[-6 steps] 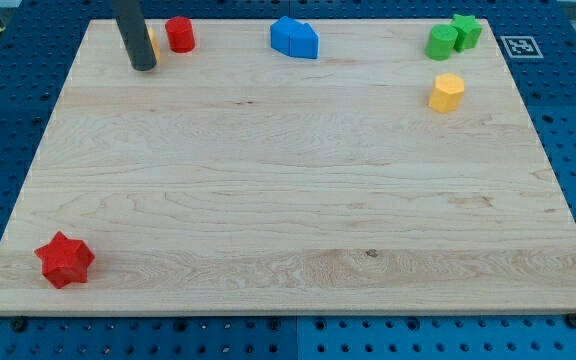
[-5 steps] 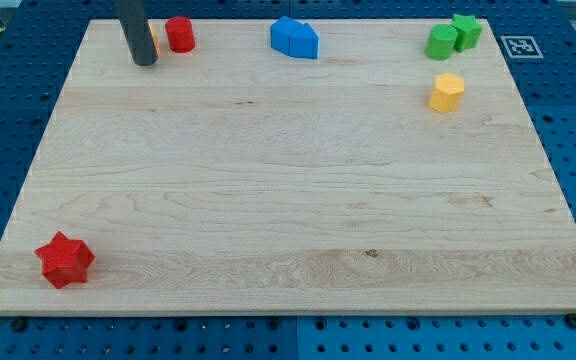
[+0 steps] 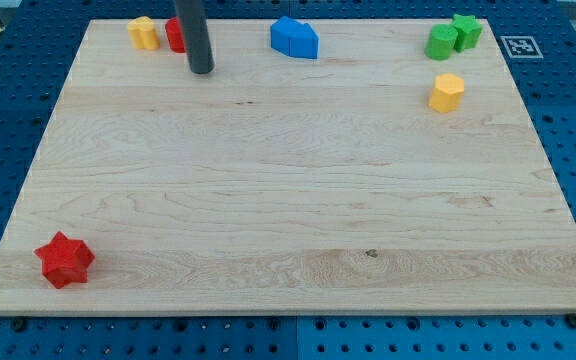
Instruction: Slide the red circle towards the bottom left
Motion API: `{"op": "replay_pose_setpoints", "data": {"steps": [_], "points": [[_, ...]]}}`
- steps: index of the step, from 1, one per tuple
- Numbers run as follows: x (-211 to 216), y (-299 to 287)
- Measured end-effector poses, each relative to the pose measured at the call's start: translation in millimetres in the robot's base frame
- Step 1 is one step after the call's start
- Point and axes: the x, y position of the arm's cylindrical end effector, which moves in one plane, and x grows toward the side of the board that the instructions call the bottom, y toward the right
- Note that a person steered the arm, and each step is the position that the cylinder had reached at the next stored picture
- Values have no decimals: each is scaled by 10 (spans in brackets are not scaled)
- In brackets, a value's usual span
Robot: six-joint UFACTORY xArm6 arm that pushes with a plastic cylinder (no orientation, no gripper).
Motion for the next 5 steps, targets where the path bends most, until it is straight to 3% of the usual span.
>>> {"op": "replay_pose_setpoints", "data": {"steps": [3,5], "points": [[-834,84],[-981,-100]]}}
